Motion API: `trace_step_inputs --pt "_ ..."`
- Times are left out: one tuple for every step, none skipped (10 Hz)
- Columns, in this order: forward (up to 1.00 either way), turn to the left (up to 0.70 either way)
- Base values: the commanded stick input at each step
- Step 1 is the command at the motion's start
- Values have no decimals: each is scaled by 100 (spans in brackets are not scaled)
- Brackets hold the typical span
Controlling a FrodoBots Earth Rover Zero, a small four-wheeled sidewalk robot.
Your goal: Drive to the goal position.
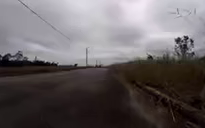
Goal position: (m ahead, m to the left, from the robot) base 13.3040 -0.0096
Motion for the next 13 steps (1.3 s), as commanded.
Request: trace_step_inputs --pt "70 0" --pt "70 0" --pt "70 0" --pt "70 0" --pt "70 0" --pt "70 0" --pt "70 0" --pt "70 0" --pt "70 0" --pt "70 0" --pt "70 0" --pt "70 0" --pt "70 0"
